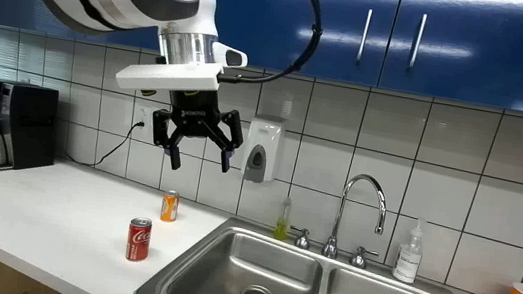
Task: Put the red can in the left sink
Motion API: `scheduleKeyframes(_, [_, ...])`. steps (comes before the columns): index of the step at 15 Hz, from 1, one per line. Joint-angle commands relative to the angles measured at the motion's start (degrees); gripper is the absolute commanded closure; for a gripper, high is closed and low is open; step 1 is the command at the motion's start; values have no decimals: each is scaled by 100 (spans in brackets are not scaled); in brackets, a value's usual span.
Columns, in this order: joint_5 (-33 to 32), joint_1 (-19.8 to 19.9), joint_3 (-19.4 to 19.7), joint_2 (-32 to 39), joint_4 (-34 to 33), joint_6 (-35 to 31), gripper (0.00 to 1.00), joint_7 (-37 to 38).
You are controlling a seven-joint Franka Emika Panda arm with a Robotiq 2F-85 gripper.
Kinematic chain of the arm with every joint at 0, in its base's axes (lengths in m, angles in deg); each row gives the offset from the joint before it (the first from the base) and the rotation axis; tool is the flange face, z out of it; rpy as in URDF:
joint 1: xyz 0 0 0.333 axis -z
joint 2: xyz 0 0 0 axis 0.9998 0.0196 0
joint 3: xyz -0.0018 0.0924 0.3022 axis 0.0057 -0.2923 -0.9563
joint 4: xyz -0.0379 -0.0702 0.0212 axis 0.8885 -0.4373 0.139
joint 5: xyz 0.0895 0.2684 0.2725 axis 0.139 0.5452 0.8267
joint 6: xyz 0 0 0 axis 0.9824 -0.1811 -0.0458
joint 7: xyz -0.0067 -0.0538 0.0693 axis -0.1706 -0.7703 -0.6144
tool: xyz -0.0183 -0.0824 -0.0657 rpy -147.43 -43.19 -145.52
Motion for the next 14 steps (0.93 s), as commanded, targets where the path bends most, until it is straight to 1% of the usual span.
scheduleKeyframes(1, [22, 16, -19, 14, -12, 9, 0, -13])
scheduleKeyframes(7, [23, 14, -19, 38, -10, 10, 0, -13])
scheduleKeyframes(10, [52, -47, -22, 278, -34, -116, 0, 18])
scheduleKeyframes(14, [77, -174, -94, 757, -63, -463, 0, 90])
